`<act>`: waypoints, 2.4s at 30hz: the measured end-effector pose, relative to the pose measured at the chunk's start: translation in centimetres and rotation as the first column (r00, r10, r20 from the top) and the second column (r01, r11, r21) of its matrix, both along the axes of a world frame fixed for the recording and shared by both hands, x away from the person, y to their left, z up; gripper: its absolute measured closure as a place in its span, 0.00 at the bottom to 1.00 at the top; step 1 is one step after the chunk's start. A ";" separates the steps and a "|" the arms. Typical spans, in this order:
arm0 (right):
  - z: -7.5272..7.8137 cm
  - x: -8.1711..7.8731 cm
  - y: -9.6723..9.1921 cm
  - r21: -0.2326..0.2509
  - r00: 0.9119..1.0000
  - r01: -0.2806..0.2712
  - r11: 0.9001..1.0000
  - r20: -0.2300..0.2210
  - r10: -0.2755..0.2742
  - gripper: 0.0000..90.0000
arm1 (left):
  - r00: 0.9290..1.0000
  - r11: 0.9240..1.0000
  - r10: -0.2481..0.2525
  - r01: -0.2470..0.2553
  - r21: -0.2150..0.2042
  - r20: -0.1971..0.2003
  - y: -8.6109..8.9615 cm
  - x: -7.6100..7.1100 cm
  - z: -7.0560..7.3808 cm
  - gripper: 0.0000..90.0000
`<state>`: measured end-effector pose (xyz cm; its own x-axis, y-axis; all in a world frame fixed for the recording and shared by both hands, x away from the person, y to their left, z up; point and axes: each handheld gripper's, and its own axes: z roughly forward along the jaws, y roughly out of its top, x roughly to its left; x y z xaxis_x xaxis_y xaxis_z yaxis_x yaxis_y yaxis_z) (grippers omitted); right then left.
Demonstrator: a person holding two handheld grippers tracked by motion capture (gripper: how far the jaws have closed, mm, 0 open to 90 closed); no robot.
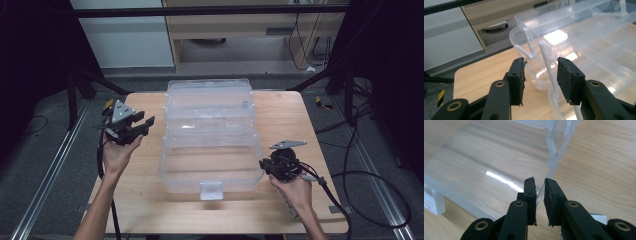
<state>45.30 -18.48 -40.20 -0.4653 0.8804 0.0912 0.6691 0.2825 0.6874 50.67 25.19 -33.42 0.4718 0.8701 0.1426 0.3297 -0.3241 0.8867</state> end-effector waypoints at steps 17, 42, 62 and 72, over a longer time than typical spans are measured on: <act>-0.1 0.3 -0.1 0.001 1.000 -0.007 1.000 0.013 0.007 0.86 | 0.996 1.000 0.011 -0.012 -0.004 -0.086 0.7 -3.2 -4.6 0.58; 3.1 -0.6 -4.6 0.026 0.993 0.011 1.000 0.117 -0.014 0.52 | 0.989 0.998 0.022 -0.014 0.055 -0.147 1.5 -3.8 -6.6 0.51; 4.3 -1.9 -6.3 -0.080 1.000 -0.012 0.997 -0.007 0.012 0.35 | 0.984 0.995 0.070 -0.058 0.077 -0.164 2.1 -3.7 -6.9 0.49; 3.9 -2.1 -5.9 -0.137 0.997 -0.039 0.990 -0.073 0.029 0.35 | 0.983 0.994 0.066 -0.050 0.092 -0.174 2.0 -3.6 -7.1 0.48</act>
